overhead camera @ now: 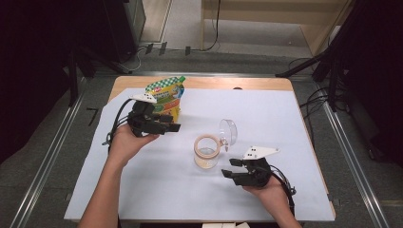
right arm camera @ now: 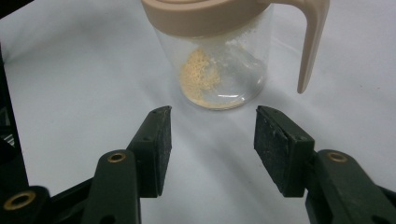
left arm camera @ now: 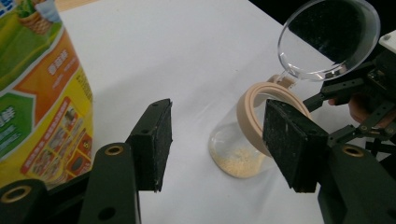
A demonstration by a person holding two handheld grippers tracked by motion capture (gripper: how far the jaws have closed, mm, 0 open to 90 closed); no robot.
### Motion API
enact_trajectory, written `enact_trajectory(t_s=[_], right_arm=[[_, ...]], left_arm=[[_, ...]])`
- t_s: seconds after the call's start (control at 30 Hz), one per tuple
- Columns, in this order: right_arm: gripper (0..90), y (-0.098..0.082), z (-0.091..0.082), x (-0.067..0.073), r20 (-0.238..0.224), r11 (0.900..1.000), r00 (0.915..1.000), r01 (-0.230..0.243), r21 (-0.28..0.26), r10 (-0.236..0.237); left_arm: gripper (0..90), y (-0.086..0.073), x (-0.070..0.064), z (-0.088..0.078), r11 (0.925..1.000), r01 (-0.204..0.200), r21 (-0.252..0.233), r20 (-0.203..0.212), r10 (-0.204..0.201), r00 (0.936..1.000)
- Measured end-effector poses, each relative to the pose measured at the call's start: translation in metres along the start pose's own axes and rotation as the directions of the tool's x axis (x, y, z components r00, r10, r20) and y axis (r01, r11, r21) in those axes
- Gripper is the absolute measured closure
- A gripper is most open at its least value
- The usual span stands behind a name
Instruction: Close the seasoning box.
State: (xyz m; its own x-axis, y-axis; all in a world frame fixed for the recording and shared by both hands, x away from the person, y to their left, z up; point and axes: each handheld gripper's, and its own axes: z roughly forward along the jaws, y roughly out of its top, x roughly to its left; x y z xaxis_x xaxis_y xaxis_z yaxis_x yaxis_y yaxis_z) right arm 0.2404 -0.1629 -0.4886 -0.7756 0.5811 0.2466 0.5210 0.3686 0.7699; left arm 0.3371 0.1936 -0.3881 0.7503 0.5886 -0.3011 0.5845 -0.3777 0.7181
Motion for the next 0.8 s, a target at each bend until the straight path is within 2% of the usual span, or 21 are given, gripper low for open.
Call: enact_trajectory(t_s=[0.37, 0.6, 0.7, 0.77, 0.8], right_arm=[[47.1, 0.000, 0.002, 0.001, -0.012, 1.000, 0.9999, 0.005, 0.007, -0.005], [47.1, 0.000, 0.003, 0.002, -0.013, 1.000, 0.9999, 0.007, 0.011, -0.007], [47.1, 0.000, 0.003, 0.002, -0.014, 1.000, 0.9999, 0.009, 0.011, -0.009], [47.1, 0.000, 0.003, 0.002, -0.013, 1.000, 0.9999, 0.008, 0.011, -0.007], [47.1, 0.000, 0.003, 0.002, -0.013, 1.000, 0.9999, 0.007, 0.010, -0.007]], left_arm=[[42.7, -0.007, 0.016, -0.015, 0.9997, 0.018, -0.014, -0.065, -0.019, 0.9977], [41.7, -0.011, 0.031, -0.021, 0.9978, 0.060, -0.028, -0.096, -0.063, 0.9934], [42.2, -0.013, 0.040, -0.023, 0.9946, 0.095, -0.043, -0.107, -0.099, 0.9893], [42.7, -0.013, 0.044, -0.024, 0.9929, 0.107, -0.052, -0.115, -0.112, 0.9871], [42.8, -0.013, 0.047, -0.026, 0.9933, 0.108, -0.040, -0.124, -0.113, 0.9858]])
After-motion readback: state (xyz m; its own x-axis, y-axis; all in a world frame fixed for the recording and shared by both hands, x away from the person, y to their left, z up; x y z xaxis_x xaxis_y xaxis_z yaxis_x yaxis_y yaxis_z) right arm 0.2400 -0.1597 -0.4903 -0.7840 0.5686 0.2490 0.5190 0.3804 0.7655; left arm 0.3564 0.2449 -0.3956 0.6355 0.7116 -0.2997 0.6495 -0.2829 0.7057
